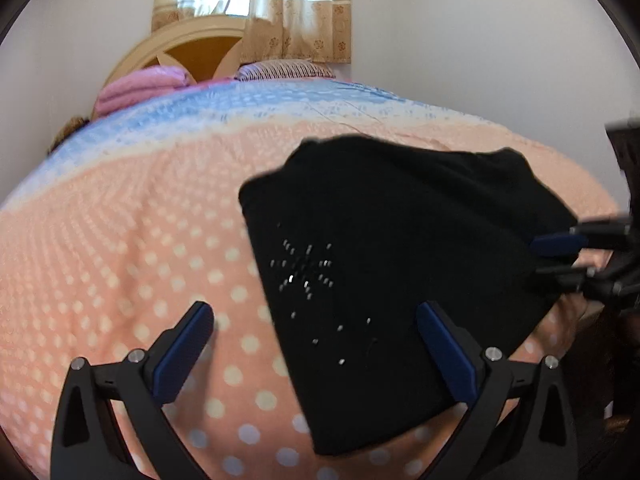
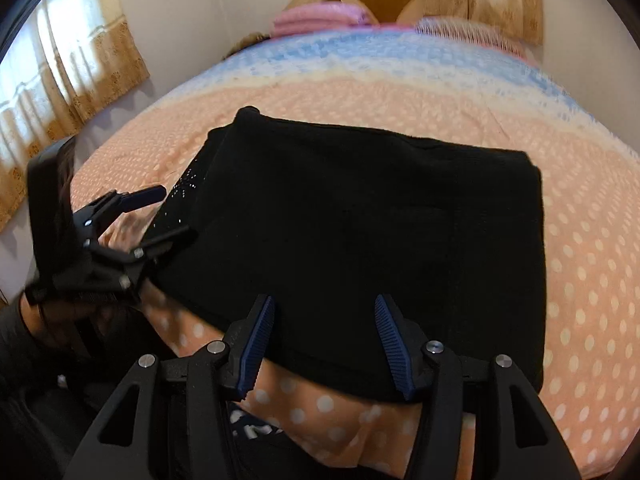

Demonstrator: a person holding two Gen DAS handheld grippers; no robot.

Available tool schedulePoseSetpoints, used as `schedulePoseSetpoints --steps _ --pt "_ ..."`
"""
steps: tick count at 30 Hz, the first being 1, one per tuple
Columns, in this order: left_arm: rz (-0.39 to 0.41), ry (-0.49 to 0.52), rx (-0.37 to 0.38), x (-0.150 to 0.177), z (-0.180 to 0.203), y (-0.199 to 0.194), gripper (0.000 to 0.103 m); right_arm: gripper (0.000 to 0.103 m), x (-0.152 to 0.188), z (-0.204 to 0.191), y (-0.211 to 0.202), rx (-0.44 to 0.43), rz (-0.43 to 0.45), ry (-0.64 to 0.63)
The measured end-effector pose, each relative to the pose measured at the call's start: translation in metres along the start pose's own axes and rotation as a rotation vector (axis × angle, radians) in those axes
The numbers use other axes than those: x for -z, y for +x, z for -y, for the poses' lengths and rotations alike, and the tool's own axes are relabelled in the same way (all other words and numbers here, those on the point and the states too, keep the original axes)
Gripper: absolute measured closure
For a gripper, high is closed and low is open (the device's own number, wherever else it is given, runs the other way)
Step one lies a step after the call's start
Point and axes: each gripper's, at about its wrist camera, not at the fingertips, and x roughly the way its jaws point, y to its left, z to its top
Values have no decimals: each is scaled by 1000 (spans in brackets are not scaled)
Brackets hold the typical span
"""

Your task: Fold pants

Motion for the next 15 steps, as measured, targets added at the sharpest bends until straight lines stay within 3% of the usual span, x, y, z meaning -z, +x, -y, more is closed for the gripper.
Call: schedulePoseSetpoints --steps 2,5,7,11,15 --pt "-20 -40 21 -1 -9 0 0 48 1 -1 -1 5 11 -7" --pt "-6 -28 -10 -4 -10 -8 0 48 -6 1 -9 -19 9 16" --pt "28 -36 -35 -7 -16 -21 0 48 -9 9 -28 -42 65 42" --pt "65 -99 -35 -17 -35 -28 0 48 -14 33 -61 42 171 87" --pt "42 -142 -12 -19 -42 -18 0 48 -15 77 -64 98 150 231"
